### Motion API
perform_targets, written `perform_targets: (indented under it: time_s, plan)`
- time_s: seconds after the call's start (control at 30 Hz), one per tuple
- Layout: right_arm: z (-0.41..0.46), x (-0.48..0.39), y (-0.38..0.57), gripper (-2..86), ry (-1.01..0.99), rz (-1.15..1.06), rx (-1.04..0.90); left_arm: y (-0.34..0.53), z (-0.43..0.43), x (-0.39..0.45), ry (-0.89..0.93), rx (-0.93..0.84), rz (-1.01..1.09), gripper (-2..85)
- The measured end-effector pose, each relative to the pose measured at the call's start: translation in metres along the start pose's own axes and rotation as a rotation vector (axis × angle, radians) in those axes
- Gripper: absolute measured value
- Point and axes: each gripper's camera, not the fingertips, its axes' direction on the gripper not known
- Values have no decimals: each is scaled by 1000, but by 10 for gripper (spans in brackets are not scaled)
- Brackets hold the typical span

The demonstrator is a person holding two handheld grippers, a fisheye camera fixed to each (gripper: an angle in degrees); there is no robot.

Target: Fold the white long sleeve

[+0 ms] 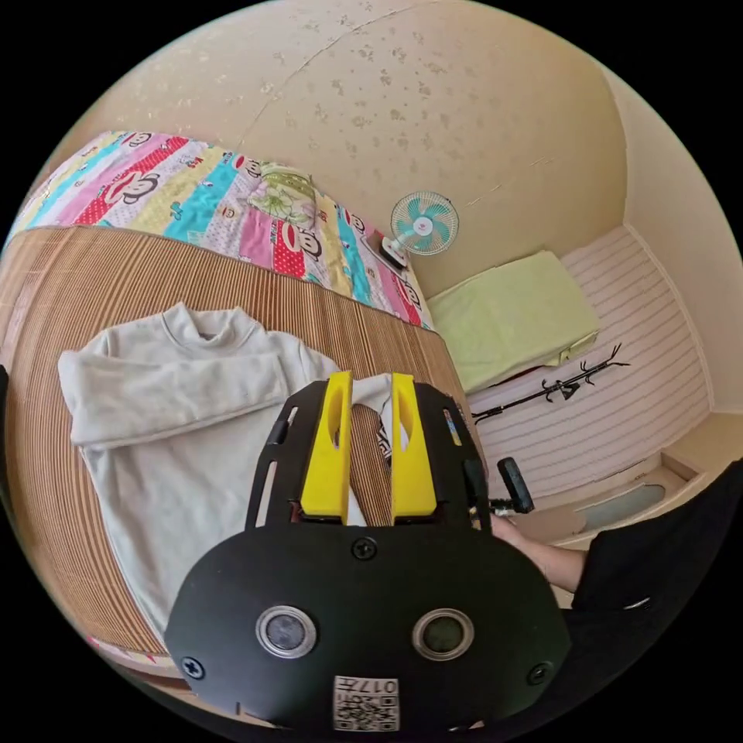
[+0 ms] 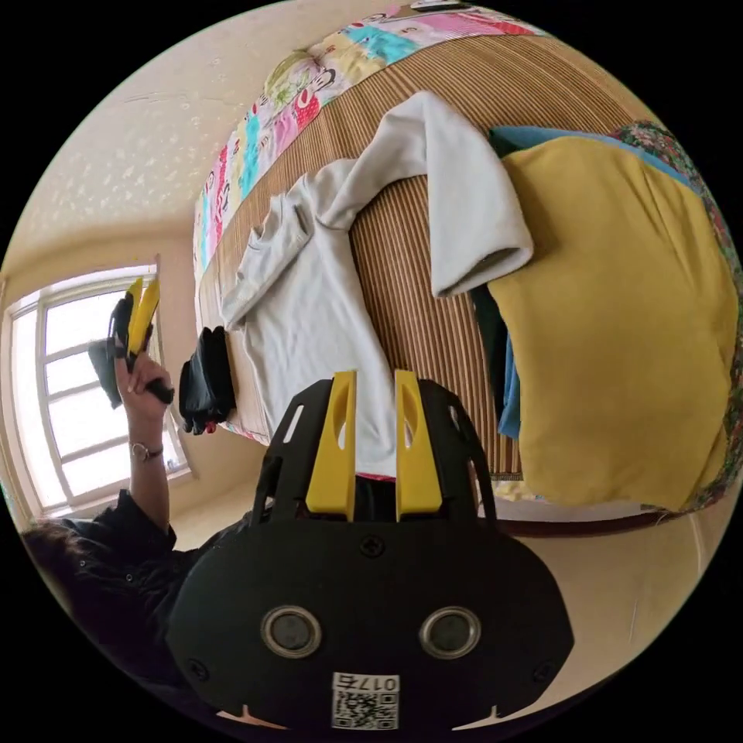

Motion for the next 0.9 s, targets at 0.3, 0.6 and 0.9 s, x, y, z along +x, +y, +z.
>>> perform_targets:
  time_s: [0.3, 0.6, 0.9]
  plan:
    - [-19, 43, -73, 59, 98, 72, -69, 127, 23, -10, -101, -333, -220, 81]
    - [-215, 113, -79, 47, 157, 167, 182, 139, 19, 17, -177, -422, -176, 67]
    - [-146, 201, 27, 118, -361, 699, 389, 132, 18, 36, -170, -403, -172, 67]
